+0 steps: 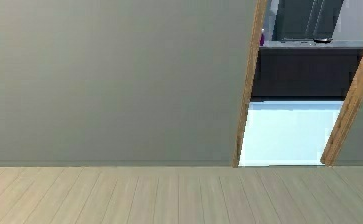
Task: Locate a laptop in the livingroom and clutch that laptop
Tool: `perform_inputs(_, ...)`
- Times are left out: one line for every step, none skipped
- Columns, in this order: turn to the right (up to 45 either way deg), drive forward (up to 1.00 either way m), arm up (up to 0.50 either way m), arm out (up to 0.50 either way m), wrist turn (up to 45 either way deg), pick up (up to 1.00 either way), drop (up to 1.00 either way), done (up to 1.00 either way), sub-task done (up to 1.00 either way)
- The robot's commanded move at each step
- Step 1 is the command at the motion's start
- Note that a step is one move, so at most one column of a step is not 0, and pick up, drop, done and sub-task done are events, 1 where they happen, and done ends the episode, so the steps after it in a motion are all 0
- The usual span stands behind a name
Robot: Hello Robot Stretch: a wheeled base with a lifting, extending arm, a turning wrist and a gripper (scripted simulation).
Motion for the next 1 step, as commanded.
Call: perform_inputs(0.0, 0.20, 0.00, 0.00, 0.0, 0.00, 0.00, 0.00, 0.00)
